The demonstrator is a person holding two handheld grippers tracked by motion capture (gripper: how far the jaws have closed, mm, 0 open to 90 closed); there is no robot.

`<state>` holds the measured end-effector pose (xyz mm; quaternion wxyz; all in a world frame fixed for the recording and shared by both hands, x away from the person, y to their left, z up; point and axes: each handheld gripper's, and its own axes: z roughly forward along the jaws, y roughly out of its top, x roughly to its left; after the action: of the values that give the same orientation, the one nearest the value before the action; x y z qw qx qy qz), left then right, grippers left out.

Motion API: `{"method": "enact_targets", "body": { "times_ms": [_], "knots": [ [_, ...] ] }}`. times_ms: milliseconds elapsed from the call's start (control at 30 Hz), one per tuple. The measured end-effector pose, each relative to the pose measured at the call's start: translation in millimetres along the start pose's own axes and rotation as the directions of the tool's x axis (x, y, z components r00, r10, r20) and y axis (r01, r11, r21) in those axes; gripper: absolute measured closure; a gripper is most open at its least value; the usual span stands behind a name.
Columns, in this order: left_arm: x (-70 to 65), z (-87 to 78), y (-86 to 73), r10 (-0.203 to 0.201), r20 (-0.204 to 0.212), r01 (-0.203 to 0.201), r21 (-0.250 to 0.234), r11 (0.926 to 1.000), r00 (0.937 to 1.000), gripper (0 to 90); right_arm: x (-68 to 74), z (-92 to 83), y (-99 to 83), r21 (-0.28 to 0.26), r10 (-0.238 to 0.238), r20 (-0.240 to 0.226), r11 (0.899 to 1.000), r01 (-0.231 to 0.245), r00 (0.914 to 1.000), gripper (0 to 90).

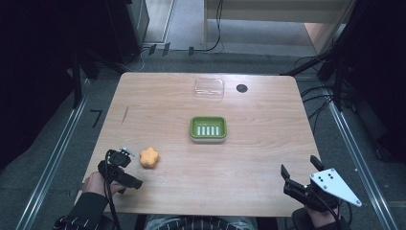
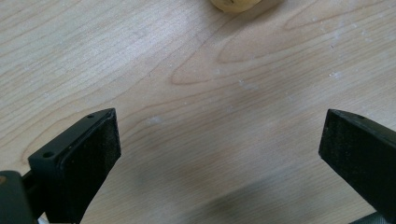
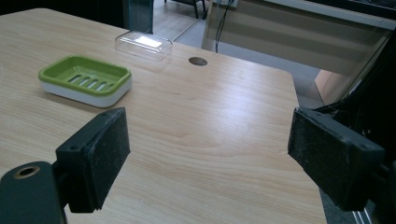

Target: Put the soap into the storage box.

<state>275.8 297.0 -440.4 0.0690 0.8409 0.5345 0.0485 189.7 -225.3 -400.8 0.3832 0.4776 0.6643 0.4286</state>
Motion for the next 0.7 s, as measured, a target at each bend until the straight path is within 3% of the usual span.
{"method": "enact_targets", "body": {
  "times_ms": [333,700],
  "knots": [
    [-0.2,-1.4,-1.4,0.000,-0.008,0.000,-0.017,0.9998,1.0000,0.0,0.6,1.5,0.7,0.001,-0.002,-0.002,1.000,0.002,1.0000,13.4],
    [2.0,-4.8,2.1,-0.078,0.013,0.079,-0.050,0.9956,0.9968,0.0,0.9,1.1,0.7,0.002,-0.003,0.001,1.000,0.003,1.0000,13.4]
  ]
}}
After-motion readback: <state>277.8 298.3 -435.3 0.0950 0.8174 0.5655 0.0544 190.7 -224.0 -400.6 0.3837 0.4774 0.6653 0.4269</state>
